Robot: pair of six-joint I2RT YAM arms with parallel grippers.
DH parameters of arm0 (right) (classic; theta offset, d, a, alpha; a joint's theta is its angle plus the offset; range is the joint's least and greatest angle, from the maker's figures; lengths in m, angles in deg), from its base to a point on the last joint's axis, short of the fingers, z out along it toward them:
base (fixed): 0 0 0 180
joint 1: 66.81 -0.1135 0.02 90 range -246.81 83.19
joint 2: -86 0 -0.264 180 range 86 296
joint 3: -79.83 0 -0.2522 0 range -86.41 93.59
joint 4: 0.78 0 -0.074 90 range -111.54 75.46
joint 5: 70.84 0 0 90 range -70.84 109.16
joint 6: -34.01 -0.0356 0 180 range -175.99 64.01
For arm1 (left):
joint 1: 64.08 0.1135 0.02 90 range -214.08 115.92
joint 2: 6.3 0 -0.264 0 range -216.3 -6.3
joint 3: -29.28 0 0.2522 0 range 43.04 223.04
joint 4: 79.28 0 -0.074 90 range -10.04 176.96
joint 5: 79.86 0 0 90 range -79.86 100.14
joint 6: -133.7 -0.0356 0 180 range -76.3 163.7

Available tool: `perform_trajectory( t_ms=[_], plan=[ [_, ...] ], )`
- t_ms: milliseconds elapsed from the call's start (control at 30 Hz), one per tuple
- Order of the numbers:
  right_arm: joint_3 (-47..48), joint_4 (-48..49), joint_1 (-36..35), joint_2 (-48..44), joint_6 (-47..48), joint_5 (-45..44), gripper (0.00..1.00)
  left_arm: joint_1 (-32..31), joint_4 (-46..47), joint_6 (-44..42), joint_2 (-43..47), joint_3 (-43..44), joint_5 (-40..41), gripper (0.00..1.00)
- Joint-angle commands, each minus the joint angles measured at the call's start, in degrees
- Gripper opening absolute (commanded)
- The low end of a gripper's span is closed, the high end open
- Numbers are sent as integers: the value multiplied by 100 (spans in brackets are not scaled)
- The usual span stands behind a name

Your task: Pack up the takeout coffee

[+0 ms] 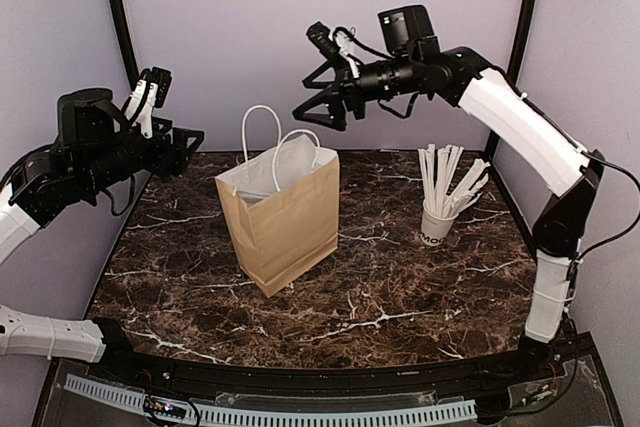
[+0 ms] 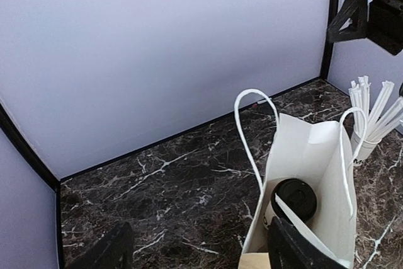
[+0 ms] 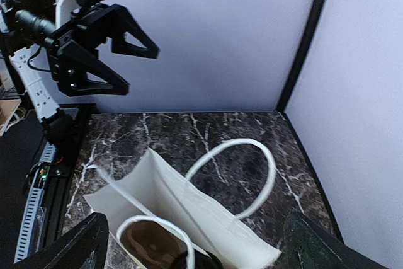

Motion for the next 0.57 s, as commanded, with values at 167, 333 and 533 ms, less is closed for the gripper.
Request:
perform_trajectory(
  t_ms=[167, 333, 533],
  plan=[
    [-1630, 929, 2131, -1876, -560, -1424, 99, 841, 17, 512, 31, -250, 598, 84],
    [-2743, 1591, 2287, -2551, -920, -4228, 99, 1718, 255, 908, -106, -330, 26, 84],
    [-4035, 1874, 2673, -3238, -942, -3800, 99, 2192, 735, 943, -399, -500, -673, 84]
  ],
)
